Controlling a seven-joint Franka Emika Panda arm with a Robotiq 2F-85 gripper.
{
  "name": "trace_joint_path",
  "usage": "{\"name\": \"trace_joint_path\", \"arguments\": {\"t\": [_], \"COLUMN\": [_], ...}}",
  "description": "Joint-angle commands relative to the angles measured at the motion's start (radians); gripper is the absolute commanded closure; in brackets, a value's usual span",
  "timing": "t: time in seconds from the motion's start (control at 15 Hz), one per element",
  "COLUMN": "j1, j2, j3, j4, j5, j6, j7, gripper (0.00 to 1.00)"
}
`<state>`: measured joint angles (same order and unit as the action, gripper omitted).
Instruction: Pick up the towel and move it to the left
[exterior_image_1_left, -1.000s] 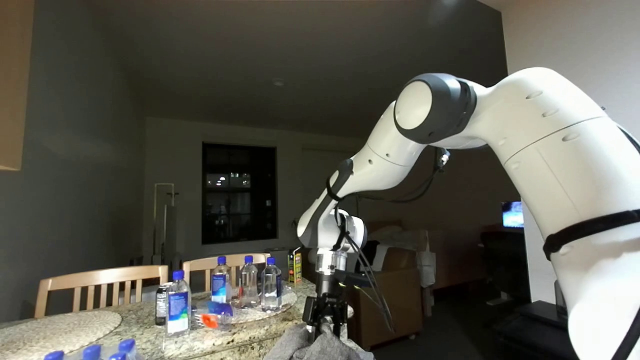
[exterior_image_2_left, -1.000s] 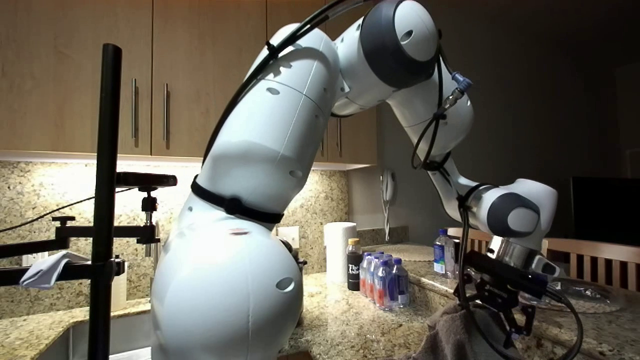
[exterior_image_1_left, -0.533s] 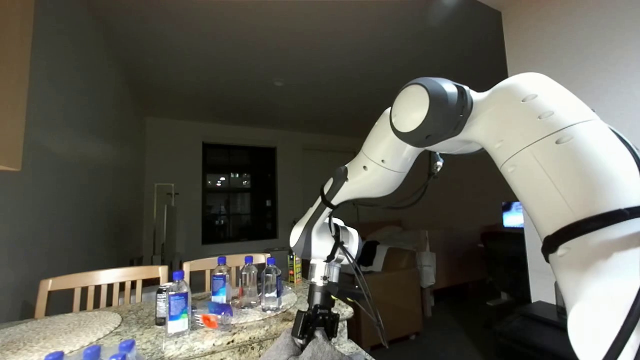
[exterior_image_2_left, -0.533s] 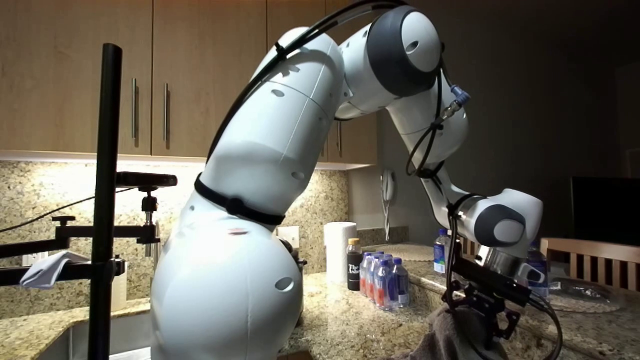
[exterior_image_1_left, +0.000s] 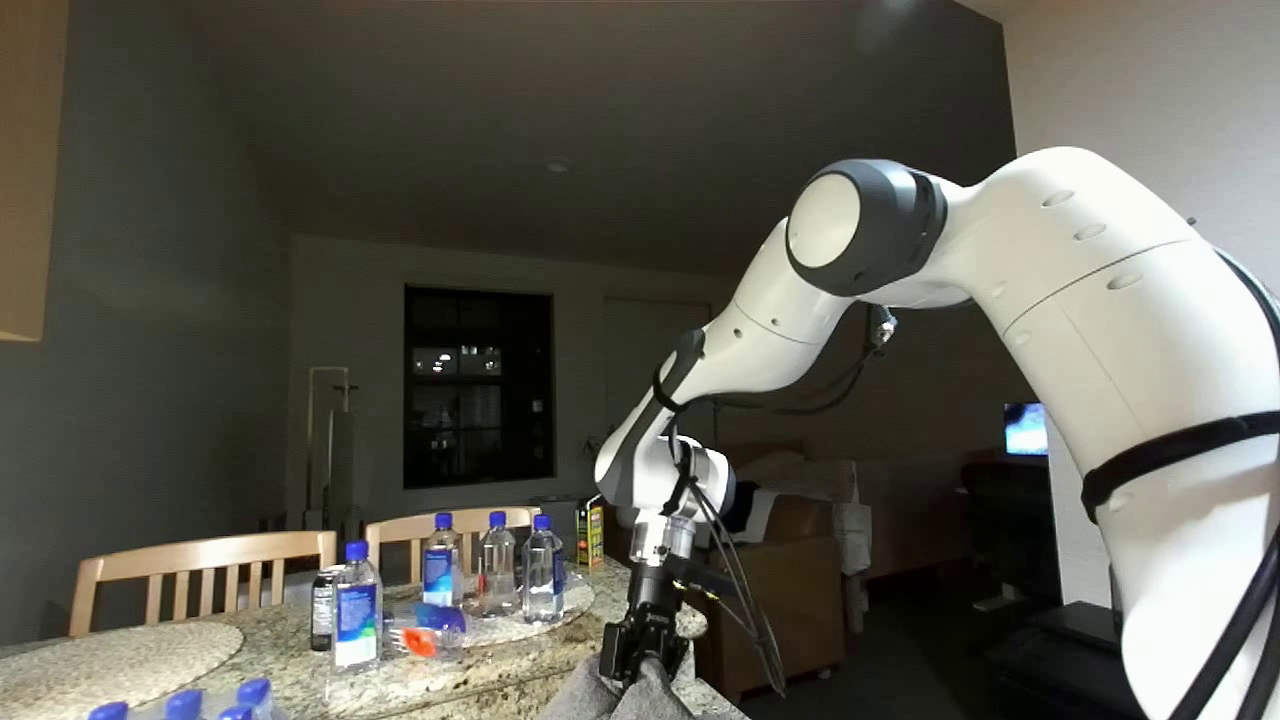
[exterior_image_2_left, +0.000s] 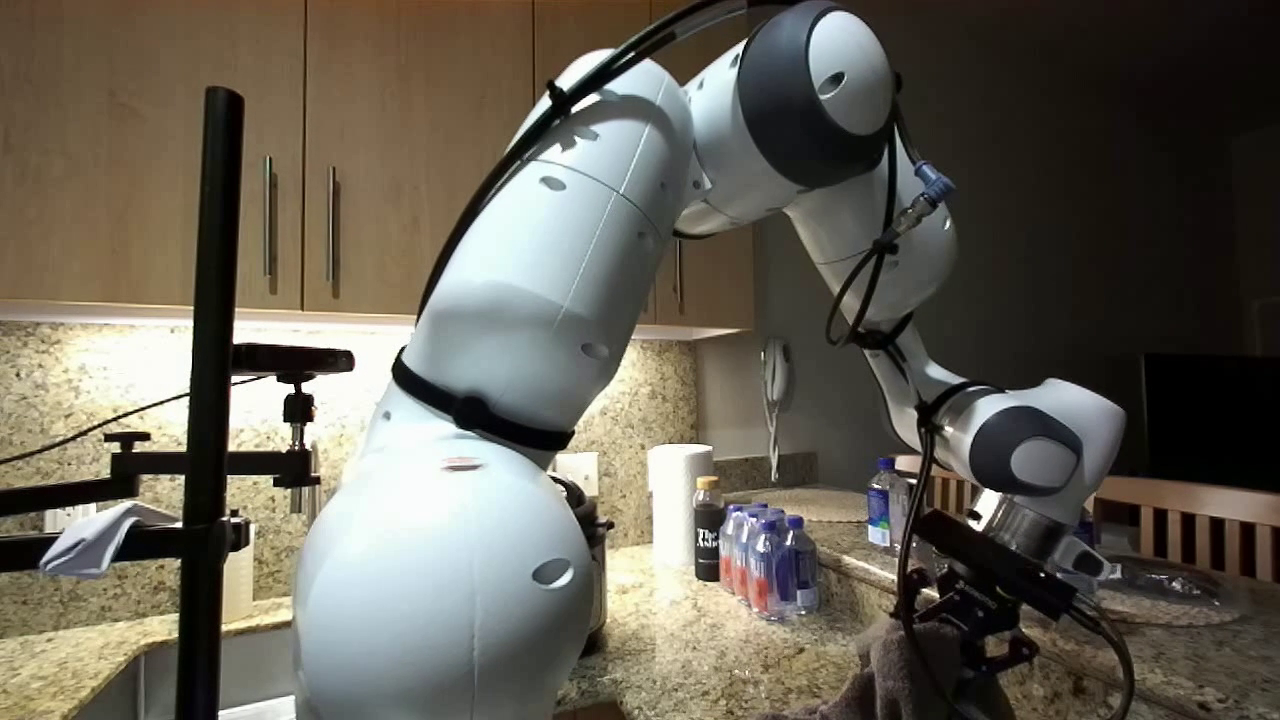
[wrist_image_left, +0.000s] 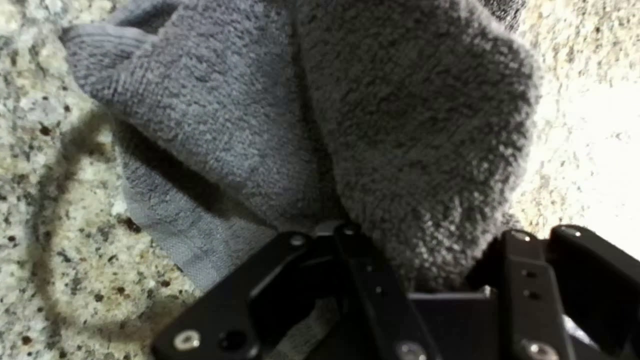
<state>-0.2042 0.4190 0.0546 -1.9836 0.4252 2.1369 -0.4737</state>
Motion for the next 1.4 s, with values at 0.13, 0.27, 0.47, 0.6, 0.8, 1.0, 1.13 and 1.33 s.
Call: {"name": "trace_joint_path", "arguments": {"t": [0.13,0.27,0.47,0.6,0.8,1.0,1.13,1.33], "j1": [-0.041,-0.048,-0.051,-0.046,-0.033,-0.010,0.010,0.051], "j2": [0.015,0.009,-0.014,-0.030,-0.047,-0.077,-0.092,-0.113], "j3": [0.010,0.010,0.011,0.012,0.011,0.013,0.014,0.016], "j4": [0.043,0.065,0.101,0.132,0.184,0.230,0.261,0.309], "j5": [0.070,0.089,0.121,0.152,0.194,0.224,0.238,0.227], "j6": [-0.190,-0.269,-0.372,-0.420,-0.478,-0.505,-0.504,-0.484], "j7": [-0.056,-0.081,-0.126,-0.156,-0.192,-0.212,-0.222,-0.218], "gripper": [0.90,0.94,0.90,0.90,0.90,0.90,0.90,0.90]}}
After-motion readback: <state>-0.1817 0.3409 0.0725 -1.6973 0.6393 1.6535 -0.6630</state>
